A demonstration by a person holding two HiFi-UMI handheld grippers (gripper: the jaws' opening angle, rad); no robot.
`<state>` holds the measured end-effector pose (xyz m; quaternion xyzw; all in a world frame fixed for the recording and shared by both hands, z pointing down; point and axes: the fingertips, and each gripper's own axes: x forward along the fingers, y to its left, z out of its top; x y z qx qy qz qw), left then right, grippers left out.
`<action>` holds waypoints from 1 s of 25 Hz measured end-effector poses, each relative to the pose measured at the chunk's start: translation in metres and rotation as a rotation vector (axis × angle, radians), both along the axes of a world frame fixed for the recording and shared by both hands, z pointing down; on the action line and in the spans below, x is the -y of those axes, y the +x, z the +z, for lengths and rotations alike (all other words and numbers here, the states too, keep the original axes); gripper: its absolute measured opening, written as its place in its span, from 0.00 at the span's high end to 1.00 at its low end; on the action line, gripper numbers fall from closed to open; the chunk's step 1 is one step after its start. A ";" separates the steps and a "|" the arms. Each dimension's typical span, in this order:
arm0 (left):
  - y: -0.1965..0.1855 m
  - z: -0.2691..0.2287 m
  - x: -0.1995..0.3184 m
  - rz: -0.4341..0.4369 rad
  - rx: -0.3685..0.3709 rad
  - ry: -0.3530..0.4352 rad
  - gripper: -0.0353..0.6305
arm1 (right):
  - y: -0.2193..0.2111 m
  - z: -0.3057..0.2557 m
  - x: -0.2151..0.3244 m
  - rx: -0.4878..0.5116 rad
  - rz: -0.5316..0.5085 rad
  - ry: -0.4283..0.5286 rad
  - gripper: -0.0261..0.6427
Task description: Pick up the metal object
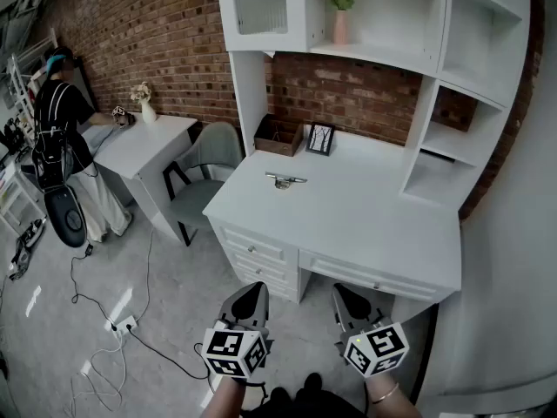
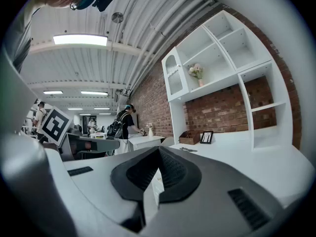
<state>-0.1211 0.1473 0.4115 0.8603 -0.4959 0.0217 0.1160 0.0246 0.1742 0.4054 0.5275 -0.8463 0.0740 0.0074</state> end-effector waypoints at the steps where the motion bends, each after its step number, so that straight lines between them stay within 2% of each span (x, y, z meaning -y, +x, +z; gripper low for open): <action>1: 0.004 0.001 0.003 -0.001 -0.002 -0.001 0.93 | 0.003 0.000 0.003 -0.001 -0.004 0.004 0.95; 5: 0.015 0.007 0.009 -0.001 -0.011 -0.026 0.93 | 0.013 0.005 0.010 -0.011 -0.018 -0.007 0.95; 8: 0.020 0.012 0.013 -0.009 0.013 -0.044 0.93 | 0.013 0.012 0.011 -0.017 -0.046 -0.026 0.95; 14: 0.036 0.009 0.021 -0.028 0.028 -0.036 0.93 | 0.023 0.006 0.015 0.009 -0.087 -0.003 0.95; 18: 0.045 0.008 0.027 -0.039 0.012 -0.047 0.93 | 0.032 0.001 0.019 0.021 -0.093 0.007 0.95; 25: 0.058 0.007 0.053 -0.046 0.029 -0.048 0.93 | 0.046 -0.004 0.033 0.045 -0.097 0.017 0.95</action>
